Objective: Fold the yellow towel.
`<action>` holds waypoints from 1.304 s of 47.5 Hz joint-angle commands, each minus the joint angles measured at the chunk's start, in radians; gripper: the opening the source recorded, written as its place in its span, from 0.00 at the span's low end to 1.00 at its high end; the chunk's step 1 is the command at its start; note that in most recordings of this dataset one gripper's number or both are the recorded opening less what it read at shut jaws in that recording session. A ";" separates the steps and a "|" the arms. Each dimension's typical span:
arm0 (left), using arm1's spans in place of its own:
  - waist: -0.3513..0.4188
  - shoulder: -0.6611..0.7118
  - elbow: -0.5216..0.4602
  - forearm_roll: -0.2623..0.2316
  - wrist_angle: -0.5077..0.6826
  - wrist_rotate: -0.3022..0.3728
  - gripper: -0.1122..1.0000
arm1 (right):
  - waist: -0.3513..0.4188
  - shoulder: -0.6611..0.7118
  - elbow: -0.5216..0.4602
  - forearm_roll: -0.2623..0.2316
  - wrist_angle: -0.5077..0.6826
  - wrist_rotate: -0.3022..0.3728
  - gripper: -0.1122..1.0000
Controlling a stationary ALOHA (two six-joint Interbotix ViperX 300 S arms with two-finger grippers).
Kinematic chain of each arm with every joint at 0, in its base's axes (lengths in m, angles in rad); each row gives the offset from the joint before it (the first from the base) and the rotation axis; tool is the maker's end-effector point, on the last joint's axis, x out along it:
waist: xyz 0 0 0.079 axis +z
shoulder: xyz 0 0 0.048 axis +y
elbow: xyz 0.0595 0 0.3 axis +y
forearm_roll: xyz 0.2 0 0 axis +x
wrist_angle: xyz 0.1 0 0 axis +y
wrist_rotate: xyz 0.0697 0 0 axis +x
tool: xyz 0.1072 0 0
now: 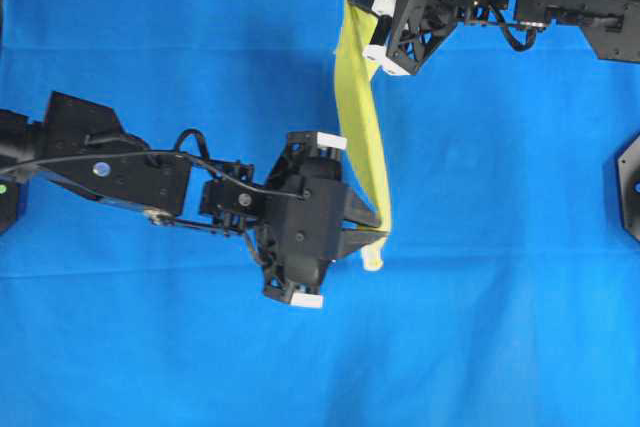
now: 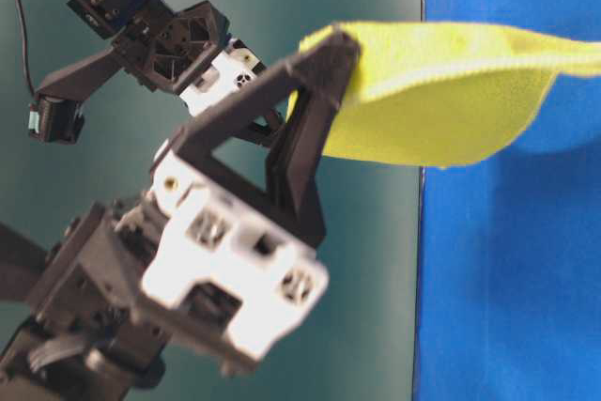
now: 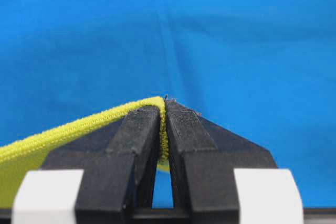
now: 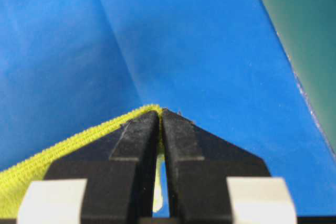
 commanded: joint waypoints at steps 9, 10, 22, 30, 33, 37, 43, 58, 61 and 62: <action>-0.055 0.095 -0.146 -0.003 -0.072 0.018 0.13 | -0.071 -0.106 0.091 -0.015 -0.002 0.009 0.13; -0.055 0.107 -0.161 -0.003 -0.074 0.021 0.13 | -0.074 -0.120 0.106 -0.015 -0.002 0.011 0.13; -0.055 0.253 -0.339 -0.003 -0.069 0.063 0.13 | -0.121 -0.307 0.288 -0.014 -0.003 0.025 0.13; -0.055 0.290 -0.380 -0.003 -0.067 0.067 0.13 | -0.138 -0.376 0.370 -0.014 -0.002 0.032 0.13; -0.055 0.290 -0.373 -0.003 -0.066 0.064 0.13 | -0.138 -0.376 0.380 -0.014 -0.005 0.032 0.13; -0.055 0.278 -0.345 -0.005 -0.066 0.029 0.13 | -0.138 -0.357 0.383 -0.012 -0.015 0.034 0.13; -0.057 0.255 -0.281 -0.006 -0.074 -0.012 0.13 | -0.138 -0.299 0.360 -0.012 -0.066 0.032 0.13; -0.083 0.193 -0.044 -0.011 -0.178 -0.215 0.13 | -0.126 -0.043 0.225 -0.012 -0.224 0.021 0.13; -0.086 0.179 0.003 -0.011 -0.193 -0.255 0.13 | -0.123 0.006 0.195 -0.014 -0.239 0.020 0.13; -0.086 0.175 0.017 -0.011 -0.198 -0.267 0.13 | -0.123 0.020 0.186 -0.014 -0.242 0.020 0.13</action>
